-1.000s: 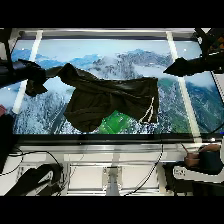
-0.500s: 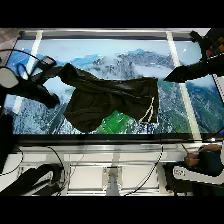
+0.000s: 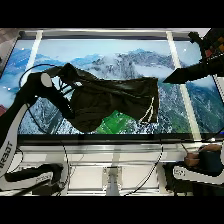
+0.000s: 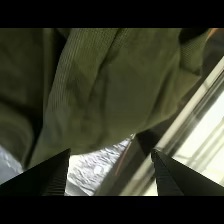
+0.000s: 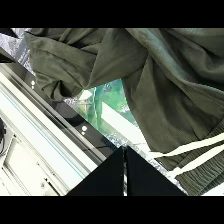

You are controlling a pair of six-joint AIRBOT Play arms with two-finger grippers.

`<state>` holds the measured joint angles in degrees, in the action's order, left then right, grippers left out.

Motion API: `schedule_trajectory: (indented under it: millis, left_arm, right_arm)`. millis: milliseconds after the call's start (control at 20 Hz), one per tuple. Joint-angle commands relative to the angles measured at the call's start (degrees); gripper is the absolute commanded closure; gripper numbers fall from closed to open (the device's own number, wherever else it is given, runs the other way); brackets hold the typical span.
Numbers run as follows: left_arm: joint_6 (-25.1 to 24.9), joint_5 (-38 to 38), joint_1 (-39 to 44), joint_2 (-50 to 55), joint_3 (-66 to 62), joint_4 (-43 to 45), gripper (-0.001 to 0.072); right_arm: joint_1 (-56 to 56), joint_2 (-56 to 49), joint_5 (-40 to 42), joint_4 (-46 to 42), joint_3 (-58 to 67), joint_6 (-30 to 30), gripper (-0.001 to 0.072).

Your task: Fold the clothes and pants, and hang the long-sleeved shirts on hangers.

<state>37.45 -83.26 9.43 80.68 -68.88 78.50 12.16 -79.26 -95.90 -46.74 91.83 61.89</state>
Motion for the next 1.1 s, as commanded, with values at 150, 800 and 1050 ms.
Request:
schedule_trajectory:
  millis: [150,800,1050]
  left_arm:
    - [-7.04,9.4,0.57,4.5,0.11,5.09,0.0176]
    - [-7.04,2.54,0.46,6.64,0.13,5.33,0.0348]
    - [-6.97,1.92,0.48,6.64,0.11,6.99,0.0698]
  right_arm:
    - [-0.07,0.02,-0.09,0.07,0.0,-0.11,0.0688]
    - [-0.07,0.02,0.0,0.07,0.0,-0.07,0.0687]
    - [-0.07,0.02,1.05,0.04,0.0,-0.07,0.0687]
